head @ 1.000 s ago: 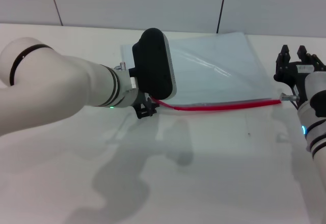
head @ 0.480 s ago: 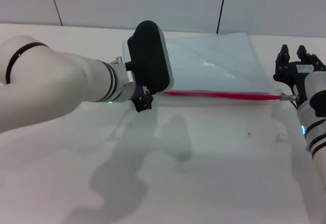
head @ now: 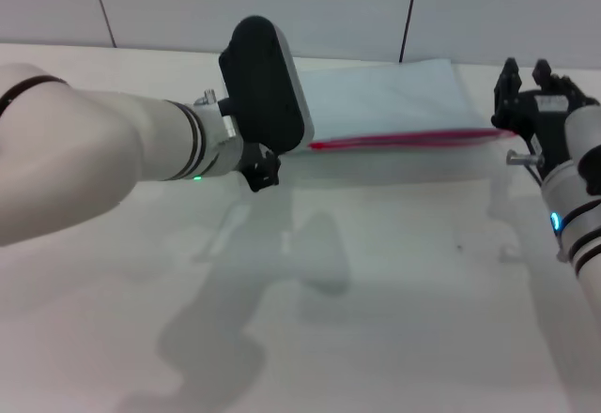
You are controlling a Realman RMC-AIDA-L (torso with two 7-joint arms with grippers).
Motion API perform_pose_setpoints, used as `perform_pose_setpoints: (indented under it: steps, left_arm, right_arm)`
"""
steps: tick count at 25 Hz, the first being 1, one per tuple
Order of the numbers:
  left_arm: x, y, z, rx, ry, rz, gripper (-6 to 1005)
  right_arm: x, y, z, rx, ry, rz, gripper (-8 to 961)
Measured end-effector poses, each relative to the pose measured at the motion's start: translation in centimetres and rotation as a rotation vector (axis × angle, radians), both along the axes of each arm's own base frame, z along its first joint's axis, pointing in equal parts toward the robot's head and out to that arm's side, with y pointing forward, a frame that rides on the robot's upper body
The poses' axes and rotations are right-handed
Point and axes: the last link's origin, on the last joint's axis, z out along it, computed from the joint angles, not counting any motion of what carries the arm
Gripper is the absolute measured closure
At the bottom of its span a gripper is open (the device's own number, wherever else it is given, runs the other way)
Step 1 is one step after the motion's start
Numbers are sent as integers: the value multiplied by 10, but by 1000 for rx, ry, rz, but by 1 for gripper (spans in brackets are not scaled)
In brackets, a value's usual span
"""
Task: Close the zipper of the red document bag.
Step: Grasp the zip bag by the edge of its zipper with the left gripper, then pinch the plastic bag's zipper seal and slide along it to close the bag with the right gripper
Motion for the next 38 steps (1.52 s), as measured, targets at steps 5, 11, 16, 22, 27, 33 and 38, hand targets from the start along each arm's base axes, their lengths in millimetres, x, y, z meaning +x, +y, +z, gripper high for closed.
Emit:
perform_pose_setpoints:
  steps: [5,11,16,22,27,33,38]
  left_arm:
    - [9,-5,7,23,-36,-23,948]
    - [14,-12,18,60,-64,-47,949]
    - [18,-14,27,94,-92,-67,948]
    - [24,-15,31,111,-113,-87,948]
    - [27,-15,32,118,-124,-97,948]
    - [29,-16,31,115,-126,-103,949]
    - [32,-17,31,114,-130,-112,948]
  right_arm:
    - [-16,-1,8,-102,-65,67,660]
    - [-36,-7,14,-198,-95,185,662]
    - [-52,-9,11,-326,-139,283,664]
    - [-68,-8,6,-472,-222,379,666]
    - [-78,-3,9,-504,-288,414,667]
    - [-90,0,5,-472,-355,439,669]
    - [-95,4,2,-440,-395,449,671]
